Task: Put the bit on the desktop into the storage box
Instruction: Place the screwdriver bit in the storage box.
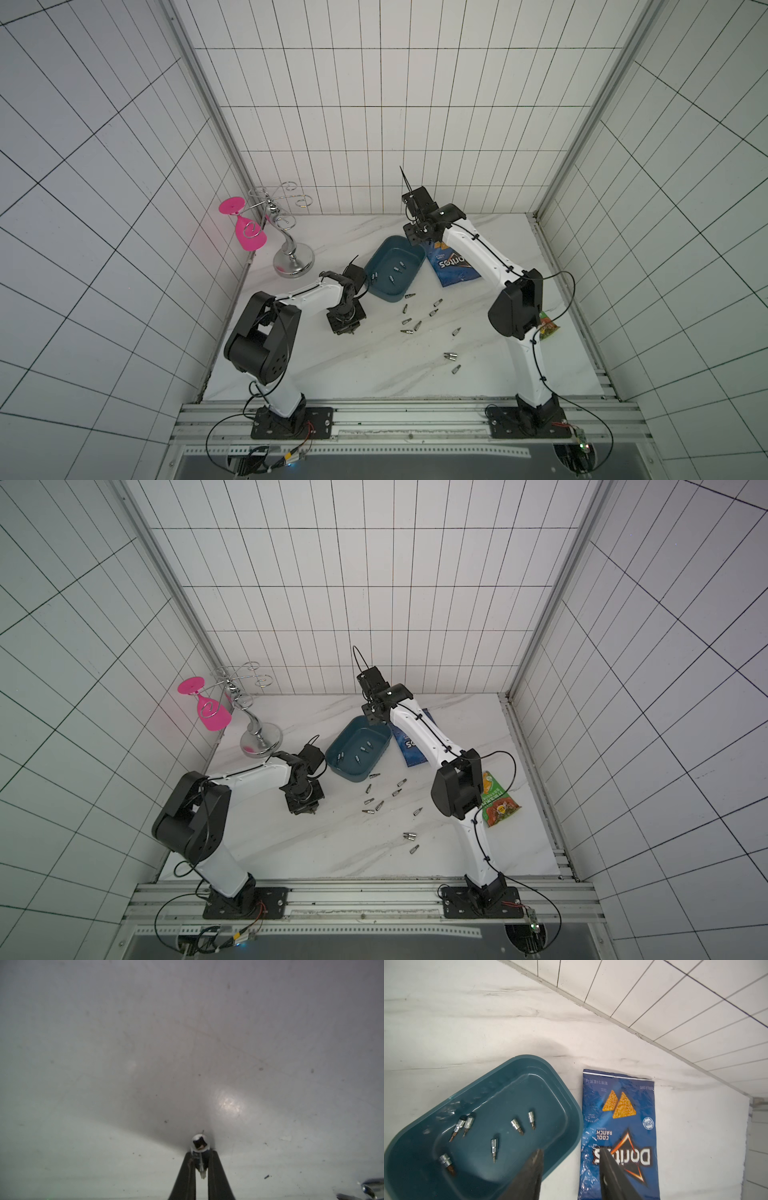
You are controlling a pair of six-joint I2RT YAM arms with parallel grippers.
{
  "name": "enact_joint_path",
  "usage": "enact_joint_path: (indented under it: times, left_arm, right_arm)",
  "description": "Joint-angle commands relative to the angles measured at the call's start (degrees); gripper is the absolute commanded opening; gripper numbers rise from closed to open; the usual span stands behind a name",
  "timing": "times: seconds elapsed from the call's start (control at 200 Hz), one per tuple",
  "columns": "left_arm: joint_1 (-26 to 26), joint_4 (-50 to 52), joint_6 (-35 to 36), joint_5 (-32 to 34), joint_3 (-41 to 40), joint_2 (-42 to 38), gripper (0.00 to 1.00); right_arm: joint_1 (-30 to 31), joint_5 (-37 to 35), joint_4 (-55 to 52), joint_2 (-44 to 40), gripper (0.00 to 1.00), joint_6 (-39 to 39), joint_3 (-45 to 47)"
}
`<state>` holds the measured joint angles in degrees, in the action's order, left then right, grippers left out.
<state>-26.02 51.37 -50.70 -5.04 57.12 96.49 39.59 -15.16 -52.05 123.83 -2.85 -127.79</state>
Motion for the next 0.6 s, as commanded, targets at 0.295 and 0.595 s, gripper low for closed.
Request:
enact_joint_path:
  times: [0.295, 0.595]
  left_arm:
    - [-2.08, 11.79, 4.32, 4.03, 14.96, -7.53, 0.0]
    - [-2.62, 14.23, 11.34, 2.39, 35.17, 5.89, 0.0]
  right_arm:
    - [-5.91, 2.49, -6.75, -18.29, 0.48, -14.11, 25.36]
    - [-6.22, 5.9, -3.55, -27.22, 0.48, -20.84, 43.47]
